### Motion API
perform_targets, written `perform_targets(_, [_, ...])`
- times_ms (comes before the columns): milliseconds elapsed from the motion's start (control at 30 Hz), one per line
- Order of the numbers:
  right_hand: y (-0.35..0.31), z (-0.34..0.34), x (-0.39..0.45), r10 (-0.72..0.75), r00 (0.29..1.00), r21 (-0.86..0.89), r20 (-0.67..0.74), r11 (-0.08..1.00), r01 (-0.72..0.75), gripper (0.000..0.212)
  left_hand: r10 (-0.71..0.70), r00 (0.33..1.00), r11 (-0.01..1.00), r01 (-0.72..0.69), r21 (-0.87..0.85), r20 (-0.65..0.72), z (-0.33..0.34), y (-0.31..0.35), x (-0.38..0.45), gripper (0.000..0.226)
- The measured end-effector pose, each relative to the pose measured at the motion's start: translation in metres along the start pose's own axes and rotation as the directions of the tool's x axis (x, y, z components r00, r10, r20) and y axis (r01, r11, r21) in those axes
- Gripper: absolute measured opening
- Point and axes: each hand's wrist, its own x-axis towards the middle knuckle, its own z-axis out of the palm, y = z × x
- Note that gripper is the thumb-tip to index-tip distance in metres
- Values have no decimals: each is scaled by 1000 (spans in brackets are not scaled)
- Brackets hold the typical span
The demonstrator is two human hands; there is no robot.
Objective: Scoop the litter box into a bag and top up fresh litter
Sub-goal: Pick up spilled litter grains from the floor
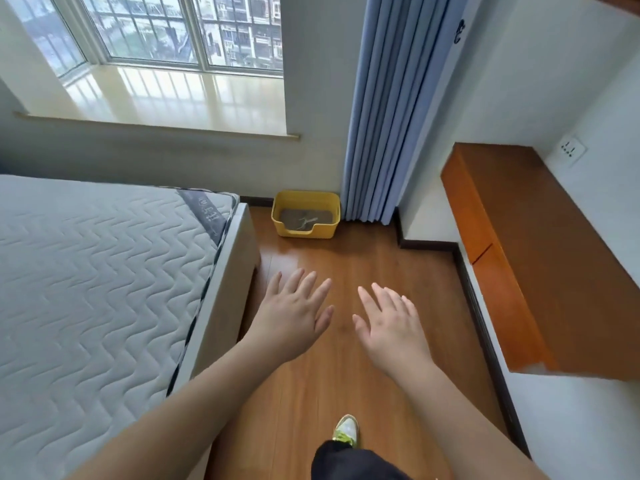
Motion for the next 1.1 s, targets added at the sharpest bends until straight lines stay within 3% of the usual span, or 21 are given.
perform_targets(200, [54,-21,74,-11,1000,16,-22,1000,11,50,33,998,999,-32,21,-46,-7,-5,79,63])
perform_targets(433, [72,-23,153,-5,1000,38,30,999,4,52,52,999,999,-52,7,-15,0,-21,165,60])
perform_targets(600, [80,-20,223,26,998,43,60,999,-29,53,100,995,995,-100,-20,5,13,-48,240,68])
perform_targets(867, [82,-23,371,105,990,34,92,994,-108,53,138,990,990,-138,-11,-16,24,-121,383,60])
perform_targets(1100, [99,-25,446,195,978,44,73,979,-198,53,258,966,966,-257,18,-9,17,-155,475,57])
